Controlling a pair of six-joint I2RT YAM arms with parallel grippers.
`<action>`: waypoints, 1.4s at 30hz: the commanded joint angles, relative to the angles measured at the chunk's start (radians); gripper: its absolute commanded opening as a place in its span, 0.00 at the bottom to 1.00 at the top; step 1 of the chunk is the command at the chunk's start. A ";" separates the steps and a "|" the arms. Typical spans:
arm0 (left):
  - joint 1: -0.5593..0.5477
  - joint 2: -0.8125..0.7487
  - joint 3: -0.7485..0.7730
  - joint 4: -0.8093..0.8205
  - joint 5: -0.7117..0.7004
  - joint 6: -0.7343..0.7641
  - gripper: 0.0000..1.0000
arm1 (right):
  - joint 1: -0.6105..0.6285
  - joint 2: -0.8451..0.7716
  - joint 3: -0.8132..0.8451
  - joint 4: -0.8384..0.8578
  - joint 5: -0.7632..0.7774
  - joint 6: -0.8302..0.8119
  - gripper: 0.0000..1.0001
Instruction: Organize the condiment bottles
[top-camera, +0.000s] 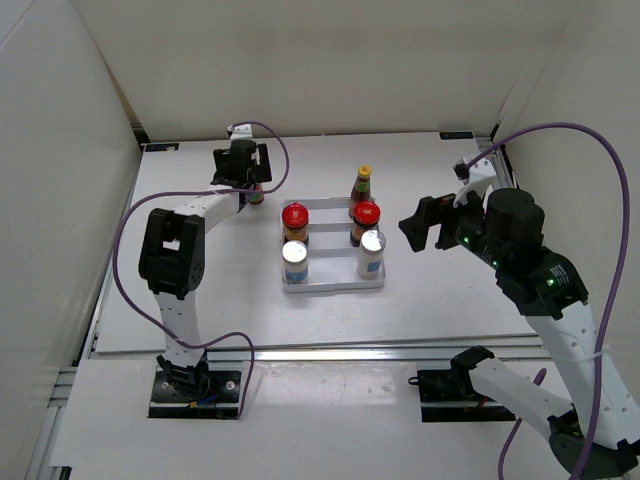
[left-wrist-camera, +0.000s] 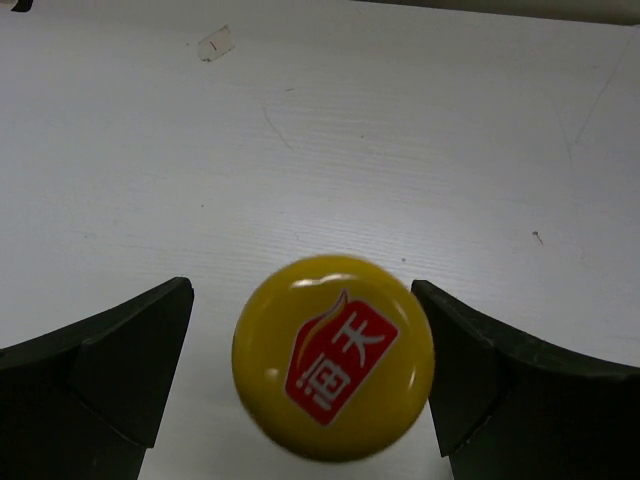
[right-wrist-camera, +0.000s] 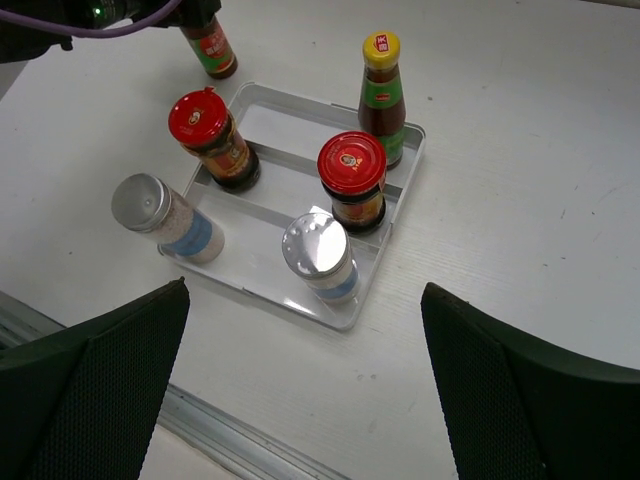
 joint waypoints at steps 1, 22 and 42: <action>0.001 0.009 0.077 0.032 0.006 0.014 1.00 | -0.001 0.010 -0.004 0.044 -0.014 -0.020 1.00; -0.028 -0.207 0.118 -0.054 0.024 0.030 0.11 | -0.001 -0.043 0.007 -0.044 -0.059 0.048 1.00; -0.107 -0.183 0.077 0.072 0.426 -0.058 0.11 | -0.001 -0.158 0.007 -0.139 -0.048 0.085 1.00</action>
